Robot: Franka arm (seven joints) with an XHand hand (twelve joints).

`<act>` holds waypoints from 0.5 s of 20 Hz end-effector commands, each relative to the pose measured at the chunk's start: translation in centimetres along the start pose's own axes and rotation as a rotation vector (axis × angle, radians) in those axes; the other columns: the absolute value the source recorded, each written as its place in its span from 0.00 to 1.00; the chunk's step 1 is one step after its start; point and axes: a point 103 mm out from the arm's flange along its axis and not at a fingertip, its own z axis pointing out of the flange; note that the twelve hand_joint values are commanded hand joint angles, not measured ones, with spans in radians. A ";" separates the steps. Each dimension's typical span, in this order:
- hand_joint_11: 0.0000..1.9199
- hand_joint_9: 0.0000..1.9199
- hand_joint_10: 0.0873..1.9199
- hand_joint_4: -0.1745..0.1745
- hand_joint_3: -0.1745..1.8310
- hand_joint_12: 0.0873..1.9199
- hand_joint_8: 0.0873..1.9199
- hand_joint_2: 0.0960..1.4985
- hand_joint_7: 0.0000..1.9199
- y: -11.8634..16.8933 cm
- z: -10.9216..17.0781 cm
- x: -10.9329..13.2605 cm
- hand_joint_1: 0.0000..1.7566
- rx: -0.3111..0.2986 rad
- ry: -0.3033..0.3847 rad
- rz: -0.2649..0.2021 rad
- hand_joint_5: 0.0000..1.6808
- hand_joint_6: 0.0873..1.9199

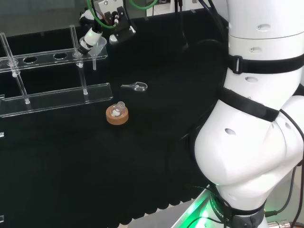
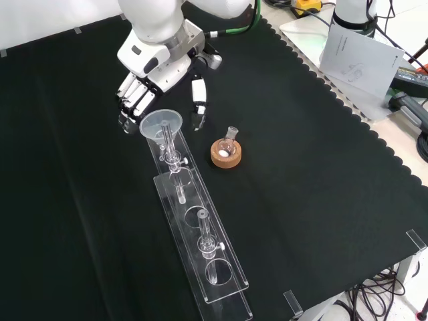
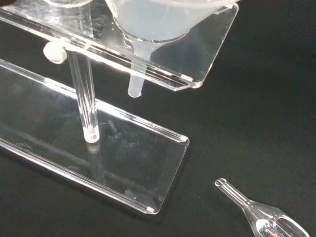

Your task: Put the funnel back on the funnel stand.

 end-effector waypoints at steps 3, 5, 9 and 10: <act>0.11 0.12 0.36 0.33 0.20 0.72 0.30 0.41 0.00 -3.9 -1.5 0.1 0.27 -0.059 0.011 0.019 0.13 0.00; 0.11 0.12 0.36 0.32 0.20 0.72 0.30 0.41 0.00 -5.2 -2.2 -0.1 0.27 -0.081 0.015 0.032 0.14 0.00; 0.11 0.14 0.36 0.32 0.20 0.71 0.32 0.42 0.02 -8.7 -3.5 -0.4 0.28 -0.137 0.018 0.058 0.16 0.00; 0.12 0.15 0.36 0.32 0.20 0.71 0.32 0.42 0.03 -9.4 -3.7 -0.5 0.28 -0.133 0.019 0.067 0.17 0.00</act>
